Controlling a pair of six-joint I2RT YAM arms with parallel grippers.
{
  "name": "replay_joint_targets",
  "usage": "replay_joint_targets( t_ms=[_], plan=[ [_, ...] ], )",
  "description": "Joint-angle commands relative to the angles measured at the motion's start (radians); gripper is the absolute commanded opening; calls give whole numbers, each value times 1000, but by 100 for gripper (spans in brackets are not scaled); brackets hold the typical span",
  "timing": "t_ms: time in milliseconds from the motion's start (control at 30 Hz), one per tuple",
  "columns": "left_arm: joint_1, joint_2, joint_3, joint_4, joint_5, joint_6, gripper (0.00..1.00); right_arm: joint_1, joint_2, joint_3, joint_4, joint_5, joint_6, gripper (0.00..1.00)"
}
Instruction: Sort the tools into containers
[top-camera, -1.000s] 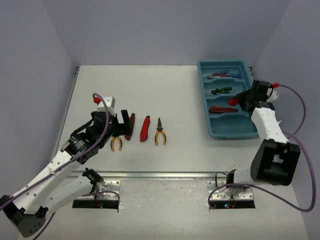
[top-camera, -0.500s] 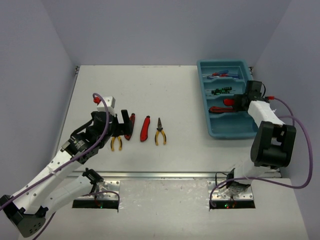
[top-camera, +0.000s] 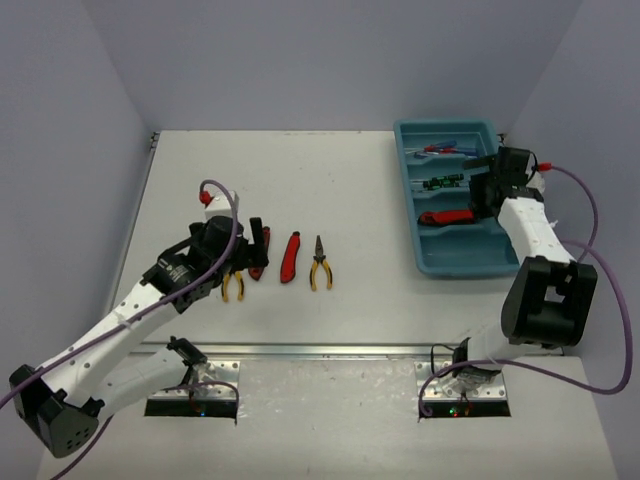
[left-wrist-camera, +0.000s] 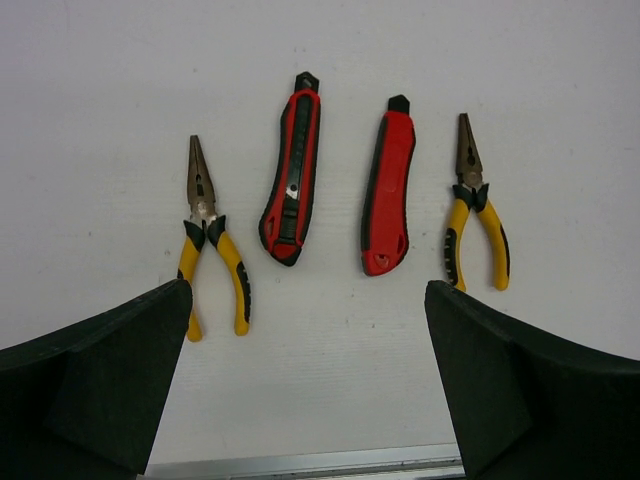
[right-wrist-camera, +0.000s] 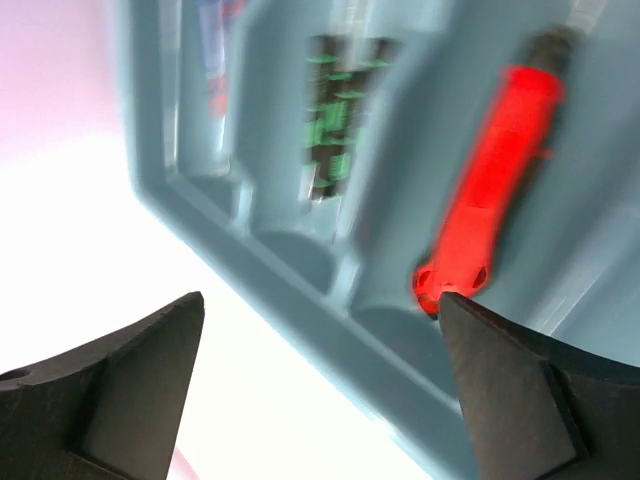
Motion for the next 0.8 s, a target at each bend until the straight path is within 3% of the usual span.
replay_joint_targets(
  t_ms=[0,67,167,233,367,500,600,767],
  plan=[
    [24,123,86,-18,-29,-134,100,98,-117,123,-47,9,-352,99],
    [111,245,92,13,67,-156,100,166,-189,76,-67,-29,-503,99],
    [260,424,127,47,258,-145,98,181,-298,-67,5,-215,-578,99],
    [261,494,164,72,247,-144,98,184,-382,-230,77,-440,-607,99],
    [266,673,282,55,225,-108,93,183,-501,-382,112,-649,-682,99],
    [266,799,368,1,197,-68,82,184,-530,-464,127,-777,-745,99],
    [274,862,391,-10,162,-65,67,183,-522,-467,118,-846,-769,99],
    [273,937,394,-16,173,-41,65,184,-523,-468,131,-894,-772,99]
  ],
)
